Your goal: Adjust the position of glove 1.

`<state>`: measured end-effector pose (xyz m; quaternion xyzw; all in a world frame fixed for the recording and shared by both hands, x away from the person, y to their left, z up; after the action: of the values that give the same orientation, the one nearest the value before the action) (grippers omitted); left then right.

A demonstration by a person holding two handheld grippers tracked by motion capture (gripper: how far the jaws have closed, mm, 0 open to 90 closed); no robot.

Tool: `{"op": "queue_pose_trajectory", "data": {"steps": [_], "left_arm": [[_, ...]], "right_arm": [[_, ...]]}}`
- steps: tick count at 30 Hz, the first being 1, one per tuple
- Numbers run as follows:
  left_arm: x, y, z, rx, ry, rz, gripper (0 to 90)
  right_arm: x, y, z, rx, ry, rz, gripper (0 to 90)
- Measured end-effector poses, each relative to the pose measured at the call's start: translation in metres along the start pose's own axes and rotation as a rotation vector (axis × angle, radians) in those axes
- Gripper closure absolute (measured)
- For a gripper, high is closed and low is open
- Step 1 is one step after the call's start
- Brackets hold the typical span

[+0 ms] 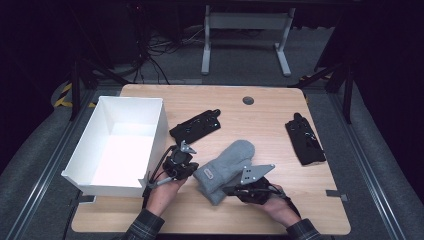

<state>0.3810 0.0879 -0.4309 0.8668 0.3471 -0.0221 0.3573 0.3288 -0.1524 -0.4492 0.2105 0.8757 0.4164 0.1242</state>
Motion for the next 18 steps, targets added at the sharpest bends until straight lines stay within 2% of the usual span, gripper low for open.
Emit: {"op": "queue_pose_trajectory", "data": {"steps": [6,10,14,17,18], "left_arm": [[-0.001,0.000,0.000,0.000,-0.023,-0.002,89.9],[-0.002,0.001,-0.002,-0.013,-0.053,-0.005,89.9],[-0.009,0.002,-0.004,-0.015,-0.083,0.012,89.9],[-0.018,0.002,-0.004,0.006,-0.090,0.040,89.9],[-0.020,0.001,-0.003,0.019,-0.090,0.046,89.9]], "right_arm": [[0.006,0.007,0.014,0.007,0.013,-0.015,89.8],[0.004,0.009,0.009,-0.013,0.008,-0.013,89.8],[0.003,0.009,-0.003,-0.037,0.003,-0.009,89.8],[0.003,0.005,-0.011,-0.036,0.000,-0.005,89.7],[0.004,0.000,-0.012,-0.020,0.004,0.000,89.7]]}}
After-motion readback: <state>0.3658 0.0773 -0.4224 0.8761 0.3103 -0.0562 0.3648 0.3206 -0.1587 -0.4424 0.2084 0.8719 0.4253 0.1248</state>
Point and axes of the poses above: each handheld gripper's, and its own axes: z roughly forward along the jaws, y roughly out of its top, x roughly to its left, the point moved 1 cm from there along z, roughly forward along the jaws, and after that the axes turned 12 degrees about -y, right-handed, at the moved point
